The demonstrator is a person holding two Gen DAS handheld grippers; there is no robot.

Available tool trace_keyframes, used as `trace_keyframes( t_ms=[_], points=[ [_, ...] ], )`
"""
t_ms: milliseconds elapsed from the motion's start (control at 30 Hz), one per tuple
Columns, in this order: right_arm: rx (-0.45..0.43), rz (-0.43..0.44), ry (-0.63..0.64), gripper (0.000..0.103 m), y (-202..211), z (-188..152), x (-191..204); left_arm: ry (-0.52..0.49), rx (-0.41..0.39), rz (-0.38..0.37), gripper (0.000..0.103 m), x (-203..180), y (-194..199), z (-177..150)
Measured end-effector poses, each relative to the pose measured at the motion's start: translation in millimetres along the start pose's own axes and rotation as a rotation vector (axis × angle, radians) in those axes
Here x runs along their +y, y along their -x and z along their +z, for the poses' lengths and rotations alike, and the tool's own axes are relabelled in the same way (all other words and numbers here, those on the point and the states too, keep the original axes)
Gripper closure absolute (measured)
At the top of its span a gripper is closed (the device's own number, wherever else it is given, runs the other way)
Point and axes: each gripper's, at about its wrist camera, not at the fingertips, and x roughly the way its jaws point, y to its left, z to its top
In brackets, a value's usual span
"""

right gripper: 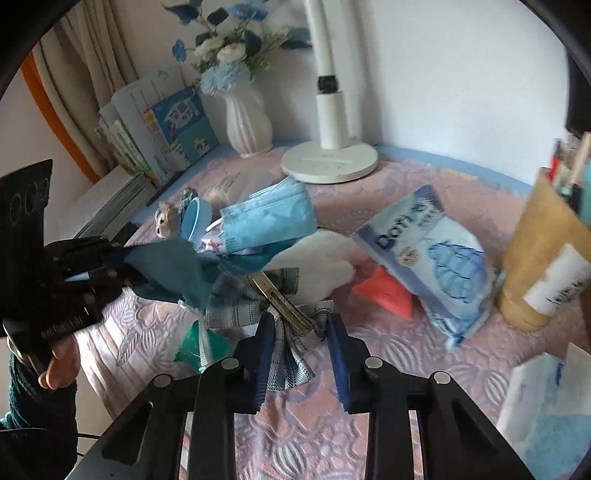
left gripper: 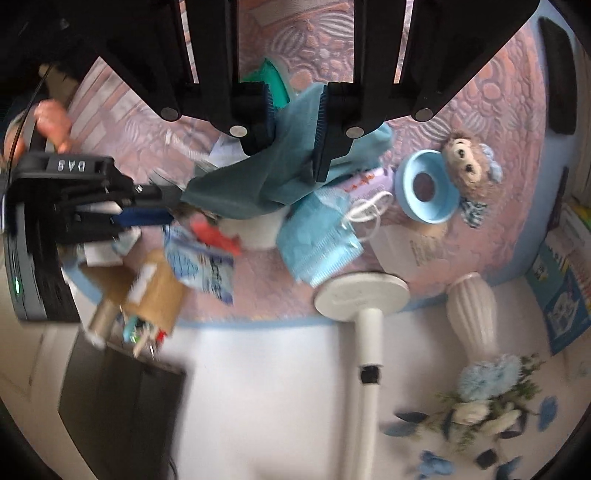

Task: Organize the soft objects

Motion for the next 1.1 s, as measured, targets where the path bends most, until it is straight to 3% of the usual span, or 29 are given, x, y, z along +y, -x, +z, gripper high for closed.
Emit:
trace_keyframes(
  t_ms=[300, 433, 500, 567, 600, 667, 700, 867, 967, 1100],
  points=[
    [-0.009, -0.059, -0.071, 0.075, 34, -26, -19, 0.057, -0.099, -0.007, 0.088, -4, 35, 11],
    [0.087, -0.138, -0.051, 0.075, 36, -57, -20, 0.033, -0.11, -0.01, 0.088, -14, 39, 11],
    [0.158, -0.116, -0.047, 0.075, 32, -76, -20, 0.02, -0.106, -0.011, 0.087, -18, 36, 12],
    [0.19, -0.055, -0.079, 0.069, 31, -87, -24, 0.015, -0.083, -0.015, 0.072, -17, 29, 10],
    [0.194, -0.031, -0.096, 0.063, 32, -89, -26, 0.016, -0.067, -0.018, 0.059, -16, 25, 7],
    [0.169, -0.011, -0.115, 0.033, 35, -89, -33, 0.025, -0.039, 0.012, 0.037, -13, 18, -2],
    [0.143, -0.022, -0.11, 0.029, 39, -88, -35, 0.028, -0.022, 0.03, 0.026, -13, 15, -9],
    [0.131, -0.009, -0.07, 0.025, 31, -80, -35, 0.086, 0.036, 0.002, 0.025, -16, 7, -44],
    [0.165, -0.026, -0.052, 0.025, 9, -74, -33, 0.151, 0.058, 0.009, 0.025, -14, -4, -48],
    [0.176, -0.078, -0.014, 0.024, -7, -77, -27, 0.227, 0.06, -0.037, 0.024, -13, -20, -39]
  ],
)
